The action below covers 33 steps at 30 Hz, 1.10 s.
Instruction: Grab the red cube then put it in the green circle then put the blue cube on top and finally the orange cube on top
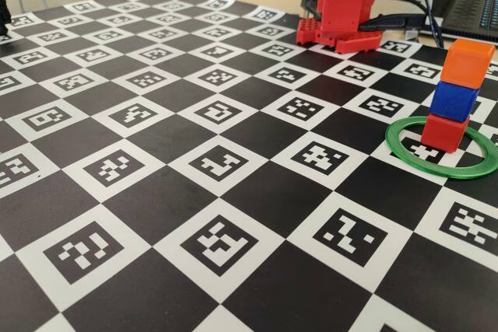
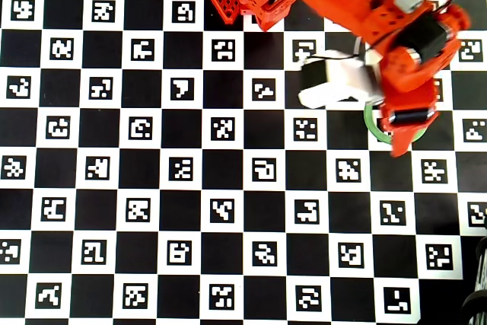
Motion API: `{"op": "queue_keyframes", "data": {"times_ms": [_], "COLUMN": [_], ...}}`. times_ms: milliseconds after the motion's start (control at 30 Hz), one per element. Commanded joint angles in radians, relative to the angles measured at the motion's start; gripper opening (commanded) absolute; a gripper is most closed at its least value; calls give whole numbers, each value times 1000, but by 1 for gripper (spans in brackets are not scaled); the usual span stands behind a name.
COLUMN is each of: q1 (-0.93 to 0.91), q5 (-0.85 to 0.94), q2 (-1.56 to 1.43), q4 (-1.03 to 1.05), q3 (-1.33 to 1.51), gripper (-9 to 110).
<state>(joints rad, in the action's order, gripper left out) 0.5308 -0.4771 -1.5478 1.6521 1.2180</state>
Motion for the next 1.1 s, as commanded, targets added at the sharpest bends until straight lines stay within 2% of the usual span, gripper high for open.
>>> {"op": "queue_keyframes", "data": {"times_ms": [0, 167, 400, 533, 633, 767, 1067], "q1": [-72, -147, -285, -391, -454, -508, -518], "q5": [92, 250, 514, 538, 629, 821, 1266], "q2": [-143, -270, -319, -419, -525, -667, -908], "q4": [-38, -144, -192, -311, -459, -637, -749], "q3": [54, 250, 348, 483, 620, 821, 1181], "gripper": [20, 13, -6, -6, -6, -6, -6]}}
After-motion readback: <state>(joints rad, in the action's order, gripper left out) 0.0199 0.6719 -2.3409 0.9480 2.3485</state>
